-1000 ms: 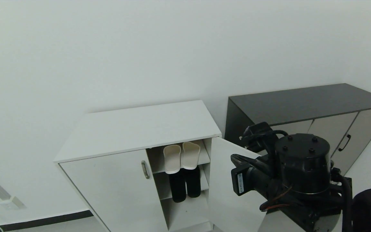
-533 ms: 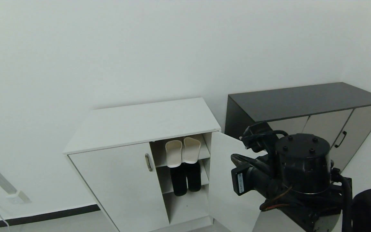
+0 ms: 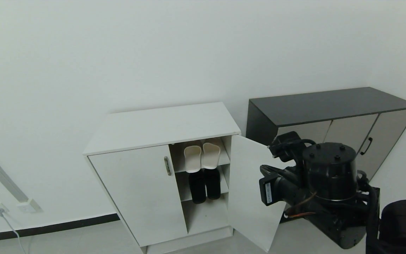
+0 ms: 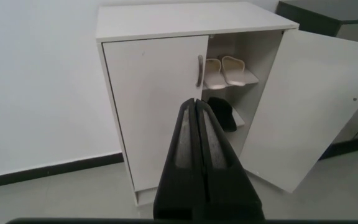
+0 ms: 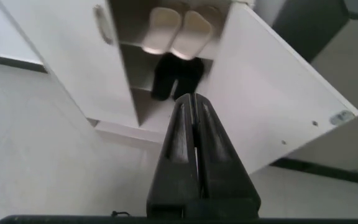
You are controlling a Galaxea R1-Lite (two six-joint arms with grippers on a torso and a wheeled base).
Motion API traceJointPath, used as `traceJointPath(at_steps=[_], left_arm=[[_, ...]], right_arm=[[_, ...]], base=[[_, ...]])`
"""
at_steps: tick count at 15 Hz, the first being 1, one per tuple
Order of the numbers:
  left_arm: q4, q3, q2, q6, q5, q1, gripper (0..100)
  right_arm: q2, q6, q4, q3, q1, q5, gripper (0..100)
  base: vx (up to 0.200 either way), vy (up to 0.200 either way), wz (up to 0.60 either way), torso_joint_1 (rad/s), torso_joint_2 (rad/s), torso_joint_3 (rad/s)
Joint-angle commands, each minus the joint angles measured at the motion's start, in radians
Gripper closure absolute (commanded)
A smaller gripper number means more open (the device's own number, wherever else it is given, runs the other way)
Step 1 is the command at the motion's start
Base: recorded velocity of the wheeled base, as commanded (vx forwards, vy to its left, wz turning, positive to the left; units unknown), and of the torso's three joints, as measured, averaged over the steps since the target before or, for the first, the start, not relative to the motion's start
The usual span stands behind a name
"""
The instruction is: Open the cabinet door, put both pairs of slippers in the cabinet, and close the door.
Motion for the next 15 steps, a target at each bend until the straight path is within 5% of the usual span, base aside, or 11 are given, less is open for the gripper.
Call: traceJointPath(at_steps=[1, 6, 15], left_arm=[[0.001, 0.0, 0.001, 0.0, 0.002, 0.001, 100], [0.0, -0.001, 0.001, 0.0, 0.001, 0.001, 100], [0.0, 0.0, 0.001, 0.0, 0.001, 0.001, 100]], right_arm=[[0.05, -0.003, 0.0, -0.029, -0.074, 0.006, 100], [0.153, -0.006, 0.041, -0.206, -0.258, 0.071, 100], [0.379, -0.004, 0.055, -0.434, -0.436, 0.111, 100]], base=[[0.0, 0.0, 0.0, 0.0, 0.0, 0.0], [0.0, 0.0, 0.0, 0.0, 0.0, 0.0], [0.0, 0.0, 0.0, 0.0, 0.0, 0.0]])
